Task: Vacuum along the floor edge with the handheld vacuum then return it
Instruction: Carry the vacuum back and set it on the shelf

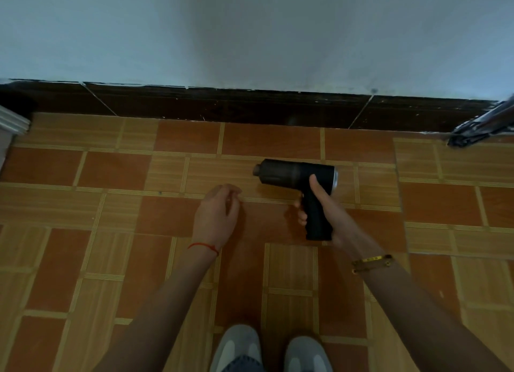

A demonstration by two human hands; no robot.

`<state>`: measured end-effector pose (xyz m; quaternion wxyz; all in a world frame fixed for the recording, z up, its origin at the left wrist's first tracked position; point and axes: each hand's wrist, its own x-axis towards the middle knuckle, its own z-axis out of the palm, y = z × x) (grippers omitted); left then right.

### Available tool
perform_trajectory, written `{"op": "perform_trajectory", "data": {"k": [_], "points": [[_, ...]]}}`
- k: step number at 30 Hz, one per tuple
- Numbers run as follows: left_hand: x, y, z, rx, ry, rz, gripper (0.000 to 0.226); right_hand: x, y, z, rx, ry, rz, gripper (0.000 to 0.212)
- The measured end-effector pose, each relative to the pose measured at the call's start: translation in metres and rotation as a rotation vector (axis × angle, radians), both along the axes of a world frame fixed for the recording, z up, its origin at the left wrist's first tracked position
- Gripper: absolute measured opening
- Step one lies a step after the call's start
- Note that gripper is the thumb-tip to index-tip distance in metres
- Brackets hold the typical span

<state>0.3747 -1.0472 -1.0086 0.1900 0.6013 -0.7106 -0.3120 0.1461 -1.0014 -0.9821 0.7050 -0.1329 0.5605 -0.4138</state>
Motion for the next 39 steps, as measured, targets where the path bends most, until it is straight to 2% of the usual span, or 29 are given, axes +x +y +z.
{"op": "perform_trajectory", "data": {"k": [5,10,18,25,30,34,39], "points": [[-0.004,-0.008,0.055,0.027,-0.058,-0.009,0.018,-0.007,-0.004,0.049,0.067,0.007,-0.025,0.055],[-0.011,-0.007,0.164,0.060,-0.020,0.049,0.018,-0.016,0.001,0.151,0.026,-0.015,-0.042,0.048],[-0.004,0.015,0.409,0.013,0.044,0.116,0.015,-0.011,0.010,0.396,0.014,-0.055,-0.062,0.047],[0.017,0.046,0.640,-0.055,0.041,0.144,0.011,0.003,0.032,0.626,-0.015,-0.063,-0.048,0.056],[0.028,0.070,0.773,-0.087,0.042,0.142,0.012,0.019,0.062,0.756,-0.024,-0.065,-0.057,0.054],[0.034,0.091,0.846,-0.107,0.029,0.098,0.015,0.032,0.088,0.826,-0.062,-0.079,-0.050,0.051],[0.043,0.117,0.898,-0.144,0.036,0.041,0.016,0.042,0.118,0.869,-0.094,-0.069,-0.039,0.053]]}}
